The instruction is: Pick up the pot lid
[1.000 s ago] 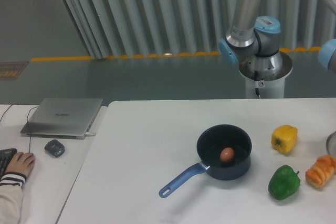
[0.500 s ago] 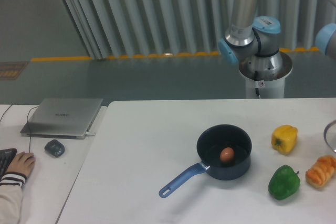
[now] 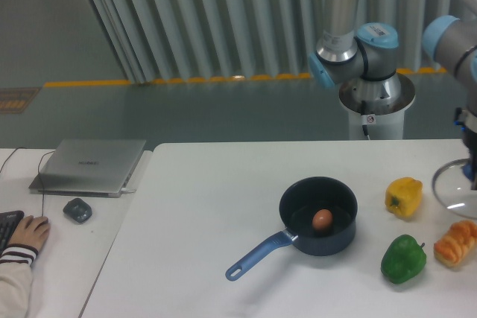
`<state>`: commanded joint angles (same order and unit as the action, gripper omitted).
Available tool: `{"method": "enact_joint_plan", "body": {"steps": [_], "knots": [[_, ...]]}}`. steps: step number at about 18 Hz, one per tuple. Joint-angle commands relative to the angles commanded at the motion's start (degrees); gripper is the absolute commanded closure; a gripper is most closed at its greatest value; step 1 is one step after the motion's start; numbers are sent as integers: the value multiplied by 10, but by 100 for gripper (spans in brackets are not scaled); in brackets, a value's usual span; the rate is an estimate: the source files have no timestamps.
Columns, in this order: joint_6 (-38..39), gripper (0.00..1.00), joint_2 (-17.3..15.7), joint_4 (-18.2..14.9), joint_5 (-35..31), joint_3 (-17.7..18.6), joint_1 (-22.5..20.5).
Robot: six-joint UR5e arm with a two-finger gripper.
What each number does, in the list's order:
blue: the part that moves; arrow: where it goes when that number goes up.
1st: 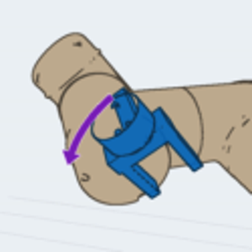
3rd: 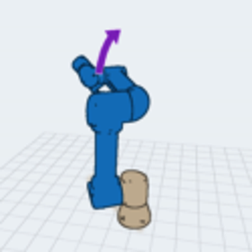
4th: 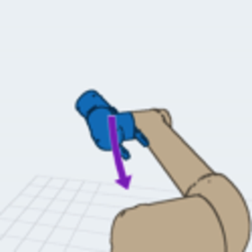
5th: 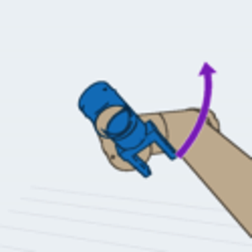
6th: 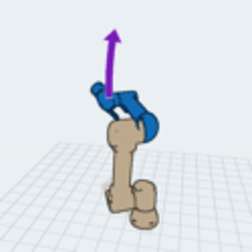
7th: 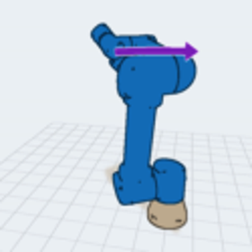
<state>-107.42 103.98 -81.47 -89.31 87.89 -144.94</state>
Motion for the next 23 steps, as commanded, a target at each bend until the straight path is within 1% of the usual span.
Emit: {"method": "enact_joint_plan", "body": {"steps": [3, 7, 11, 13, 15, 23], "knots": [[40, 76, -18, -1, 6, -1, 14], [43, 76, -20, -1, 5, 4, 25], [78, 76, -24, -1, 5, 3, 45], [96, 76, -25, 0, 4, 2, 48], [99, 76, -24, 0, 3, 1, 55], [100, 76, -20, 1, 7, -1, 57]]}}
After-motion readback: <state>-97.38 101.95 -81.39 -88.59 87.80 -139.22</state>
